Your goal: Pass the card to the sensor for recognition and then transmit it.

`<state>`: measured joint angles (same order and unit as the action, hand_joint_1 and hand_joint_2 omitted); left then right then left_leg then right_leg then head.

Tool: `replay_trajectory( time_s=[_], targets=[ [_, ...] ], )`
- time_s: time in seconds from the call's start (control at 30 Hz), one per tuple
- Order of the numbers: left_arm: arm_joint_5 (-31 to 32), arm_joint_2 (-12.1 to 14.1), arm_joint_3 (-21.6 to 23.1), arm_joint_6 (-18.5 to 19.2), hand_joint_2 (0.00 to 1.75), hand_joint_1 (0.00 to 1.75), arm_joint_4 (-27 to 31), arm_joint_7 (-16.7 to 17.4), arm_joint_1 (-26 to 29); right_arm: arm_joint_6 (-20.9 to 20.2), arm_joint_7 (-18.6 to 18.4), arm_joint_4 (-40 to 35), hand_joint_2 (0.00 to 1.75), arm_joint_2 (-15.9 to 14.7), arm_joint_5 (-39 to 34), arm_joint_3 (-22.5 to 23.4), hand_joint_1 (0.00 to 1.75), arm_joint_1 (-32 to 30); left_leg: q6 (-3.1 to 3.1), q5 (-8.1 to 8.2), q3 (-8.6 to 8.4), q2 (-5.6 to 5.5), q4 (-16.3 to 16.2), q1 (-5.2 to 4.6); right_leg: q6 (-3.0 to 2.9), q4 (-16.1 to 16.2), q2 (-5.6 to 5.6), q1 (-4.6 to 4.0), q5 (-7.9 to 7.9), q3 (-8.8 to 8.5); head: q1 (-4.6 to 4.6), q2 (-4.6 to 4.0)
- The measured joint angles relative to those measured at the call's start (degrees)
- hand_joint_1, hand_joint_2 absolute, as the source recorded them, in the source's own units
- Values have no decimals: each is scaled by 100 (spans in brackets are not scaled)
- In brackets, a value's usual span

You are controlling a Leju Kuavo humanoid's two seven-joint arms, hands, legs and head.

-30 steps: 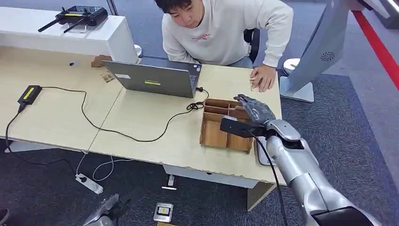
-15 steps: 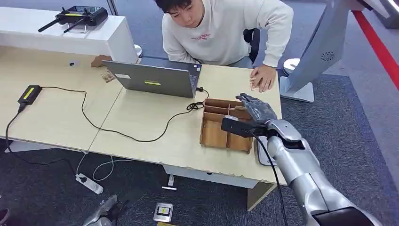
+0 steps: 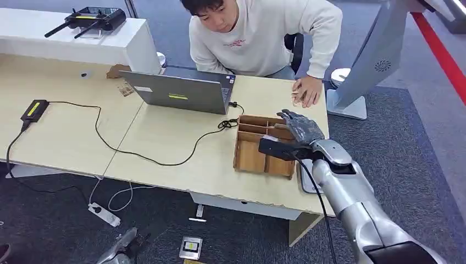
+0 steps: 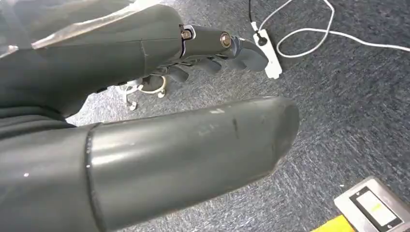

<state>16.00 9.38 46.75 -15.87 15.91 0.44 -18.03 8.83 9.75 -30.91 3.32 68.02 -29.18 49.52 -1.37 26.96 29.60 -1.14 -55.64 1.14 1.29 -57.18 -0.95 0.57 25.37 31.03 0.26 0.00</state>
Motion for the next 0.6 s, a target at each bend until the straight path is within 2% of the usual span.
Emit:
replay_trajectory(
  time_s=[0.6],
  targets=[
    [116,-20,-79,15,0,0,0,2,-20,-6,-16,105,175,-55,83,0,0,311,0,0,0,0,0,0,0,0,0,0,0,0,0,0]
  ],
)
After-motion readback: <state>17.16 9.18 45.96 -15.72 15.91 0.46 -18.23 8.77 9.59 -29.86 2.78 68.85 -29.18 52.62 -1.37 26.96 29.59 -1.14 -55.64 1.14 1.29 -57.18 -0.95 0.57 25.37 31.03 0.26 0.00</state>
